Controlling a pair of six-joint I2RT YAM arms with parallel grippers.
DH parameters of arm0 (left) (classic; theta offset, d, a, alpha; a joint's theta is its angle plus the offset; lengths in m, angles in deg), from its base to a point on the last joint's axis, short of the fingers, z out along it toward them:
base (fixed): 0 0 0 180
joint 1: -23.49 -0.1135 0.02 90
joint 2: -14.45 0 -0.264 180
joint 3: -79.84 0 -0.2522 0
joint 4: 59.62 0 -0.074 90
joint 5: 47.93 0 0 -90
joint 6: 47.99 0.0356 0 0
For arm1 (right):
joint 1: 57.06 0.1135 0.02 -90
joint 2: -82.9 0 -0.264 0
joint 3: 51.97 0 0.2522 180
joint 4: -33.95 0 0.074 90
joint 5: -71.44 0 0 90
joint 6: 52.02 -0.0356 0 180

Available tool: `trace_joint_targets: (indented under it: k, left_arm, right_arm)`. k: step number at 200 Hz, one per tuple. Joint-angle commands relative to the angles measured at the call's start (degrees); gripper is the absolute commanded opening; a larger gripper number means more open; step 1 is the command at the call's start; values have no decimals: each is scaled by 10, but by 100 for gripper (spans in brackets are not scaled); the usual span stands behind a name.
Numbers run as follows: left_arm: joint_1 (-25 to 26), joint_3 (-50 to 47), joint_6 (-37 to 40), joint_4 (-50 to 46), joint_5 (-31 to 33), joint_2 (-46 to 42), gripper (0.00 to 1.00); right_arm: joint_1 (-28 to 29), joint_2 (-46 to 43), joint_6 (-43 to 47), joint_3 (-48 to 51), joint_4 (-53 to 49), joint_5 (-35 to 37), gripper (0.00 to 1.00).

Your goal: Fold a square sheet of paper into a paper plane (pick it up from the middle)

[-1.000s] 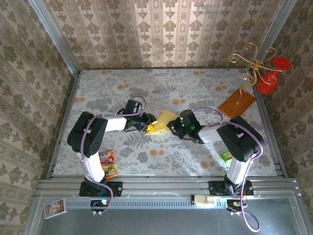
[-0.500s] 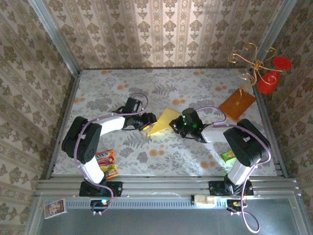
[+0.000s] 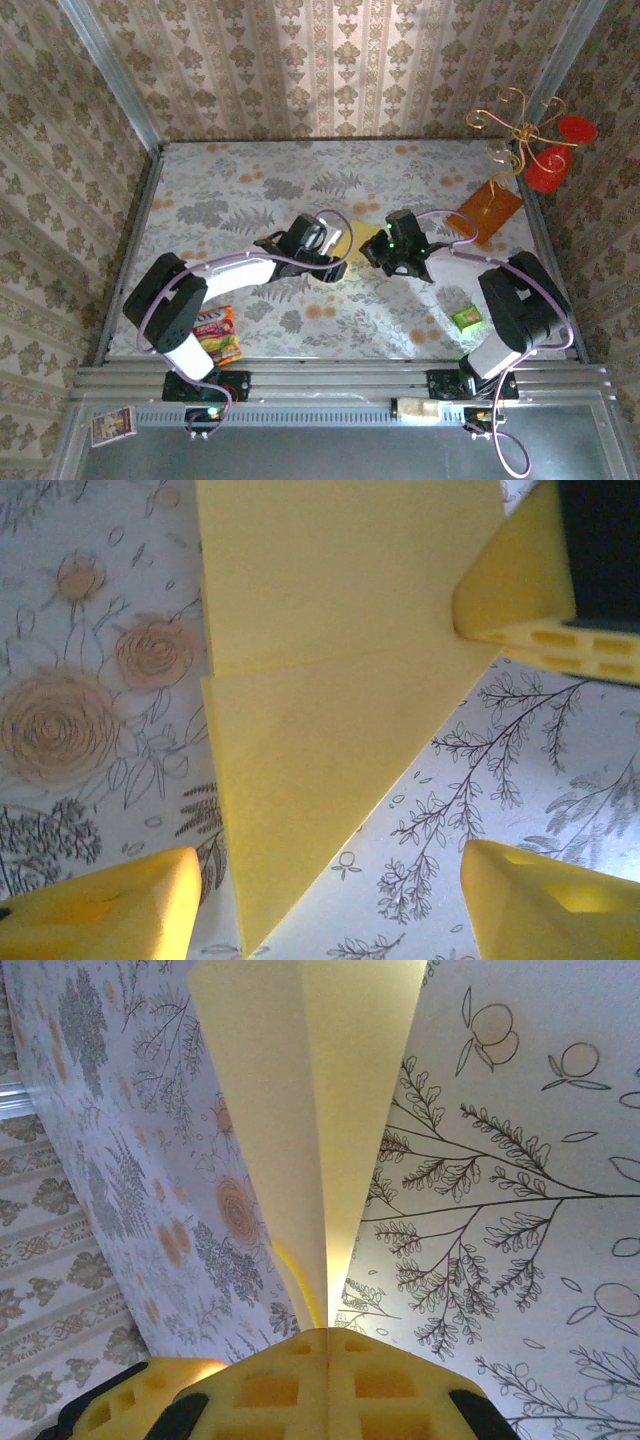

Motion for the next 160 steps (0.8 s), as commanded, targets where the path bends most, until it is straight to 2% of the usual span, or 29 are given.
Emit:
trace_joint_targets:
  k: [1, 35, 63, 160]
  left_arm:
    - [15, -7, 98, 64, 40, 16, 71]
    - [60, 16, 196, 89, 82, 60, 71]
    - [75, 20, 241, 114, 111, 88, 70]
    - [77, -40, 279, 219, 136, 90, 56]
  right_arm:
    - [-9, -18, 17, -14, -40, -20, 3]
    - [-18, -15, 4, -9, -23, -37, 3]
    - [-23, -16, -3, -3, -16, -41, 4]
    - [-33, -16, -13, 9, -5, -53, 4]
